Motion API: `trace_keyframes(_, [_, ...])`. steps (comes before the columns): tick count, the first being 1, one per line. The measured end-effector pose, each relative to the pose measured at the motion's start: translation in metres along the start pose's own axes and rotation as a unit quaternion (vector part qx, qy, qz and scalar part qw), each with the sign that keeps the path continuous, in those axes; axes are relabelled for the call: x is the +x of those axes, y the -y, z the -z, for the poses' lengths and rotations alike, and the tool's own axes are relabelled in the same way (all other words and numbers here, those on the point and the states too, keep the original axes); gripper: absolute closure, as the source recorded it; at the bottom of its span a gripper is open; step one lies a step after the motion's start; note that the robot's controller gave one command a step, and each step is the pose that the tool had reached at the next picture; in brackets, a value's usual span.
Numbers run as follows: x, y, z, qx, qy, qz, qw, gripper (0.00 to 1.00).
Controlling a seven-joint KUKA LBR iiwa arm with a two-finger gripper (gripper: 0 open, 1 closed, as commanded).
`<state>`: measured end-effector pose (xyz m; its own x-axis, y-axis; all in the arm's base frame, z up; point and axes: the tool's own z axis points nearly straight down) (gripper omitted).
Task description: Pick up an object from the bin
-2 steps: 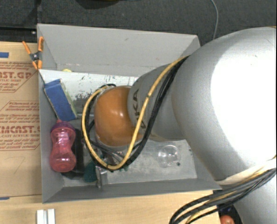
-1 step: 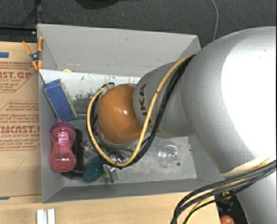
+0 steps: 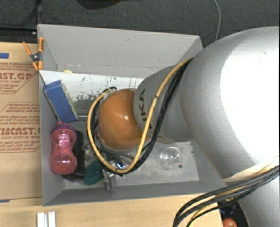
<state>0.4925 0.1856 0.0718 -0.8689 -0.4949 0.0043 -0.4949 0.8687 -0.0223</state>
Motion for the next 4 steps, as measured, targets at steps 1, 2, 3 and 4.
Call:
trace_keyframes(1, [0.006,0.011,0.003,0.0,-0.0024,0.028,0.9996,0.0])
trace_keyframes(2, [0.005,0.012,0.0,-0.001,0.0,0.01,1.0,0.0])
trace_keyframes(3, [0.009,0.01,0.0,0.001,0.004,0.013,0.9999,0.0])
trace_keyframes(4, [0.009,0.001,0.001,0.003,0.0097,0.036,0.9993,0.0])
